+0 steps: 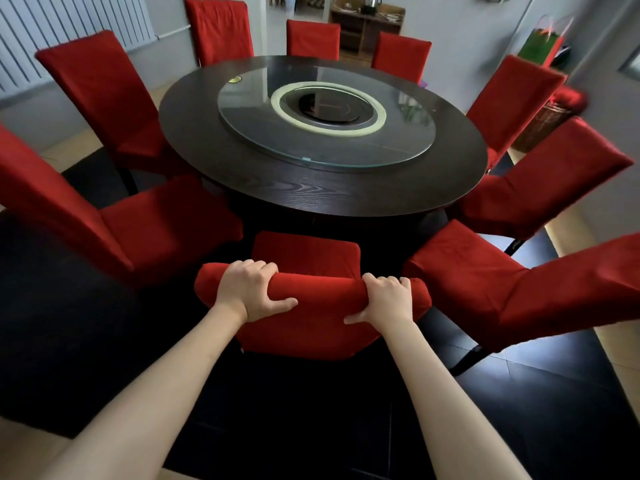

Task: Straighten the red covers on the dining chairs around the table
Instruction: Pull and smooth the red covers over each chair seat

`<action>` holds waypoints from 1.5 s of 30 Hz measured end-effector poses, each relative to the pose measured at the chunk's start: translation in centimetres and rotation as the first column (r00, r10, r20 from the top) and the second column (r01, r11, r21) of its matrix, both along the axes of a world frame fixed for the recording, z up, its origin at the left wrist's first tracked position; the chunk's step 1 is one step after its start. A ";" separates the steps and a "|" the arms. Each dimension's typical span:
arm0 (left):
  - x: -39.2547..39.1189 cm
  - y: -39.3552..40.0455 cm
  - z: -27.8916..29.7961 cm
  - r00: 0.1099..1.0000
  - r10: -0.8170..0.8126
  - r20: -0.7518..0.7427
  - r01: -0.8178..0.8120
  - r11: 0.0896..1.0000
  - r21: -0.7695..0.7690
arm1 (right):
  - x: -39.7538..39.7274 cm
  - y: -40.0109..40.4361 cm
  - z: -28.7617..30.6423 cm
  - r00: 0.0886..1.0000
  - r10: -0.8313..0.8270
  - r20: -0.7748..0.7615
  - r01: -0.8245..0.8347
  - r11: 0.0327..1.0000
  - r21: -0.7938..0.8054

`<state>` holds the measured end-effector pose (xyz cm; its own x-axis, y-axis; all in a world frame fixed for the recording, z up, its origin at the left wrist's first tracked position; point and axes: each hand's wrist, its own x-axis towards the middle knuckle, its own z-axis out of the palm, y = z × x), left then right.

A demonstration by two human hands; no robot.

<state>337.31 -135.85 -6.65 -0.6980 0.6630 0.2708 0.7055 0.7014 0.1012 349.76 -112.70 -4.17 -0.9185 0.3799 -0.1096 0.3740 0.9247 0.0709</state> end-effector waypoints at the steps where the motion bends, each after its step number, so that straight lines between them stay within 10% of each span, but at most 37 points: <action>1: 0.1 -0.1 0.1 1.000 0.004 0.007 -0.004 1.000 -0.006 | 0.2 -0.1 -0.1 1.000 -0.005 0.000 0.005 1.000 -0.003; 19: 0.9 0.0 0.2 0.995 0.089 0.042 -0.083 0.987 -0.139 | 1.0 -0.1 0.6 1.000 -0.029 0.001 0.029 0.999 -0.037; 45: 1.5 -0.5 0.8 0.994 0.002 0.113 -0.008 0.999 0.050 | 2.7 0.1 -0.1 0.990 -0.009 -0.140 -0.015 0.986 -0.168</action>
<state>338.81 -136.37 -5.83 -0.7294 0.6467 0.2229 0.6839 0.6970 0.2156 352.47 -112.63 -4.28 -0.9302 0.3646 -0.0419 0.3668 0.9199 -0.1387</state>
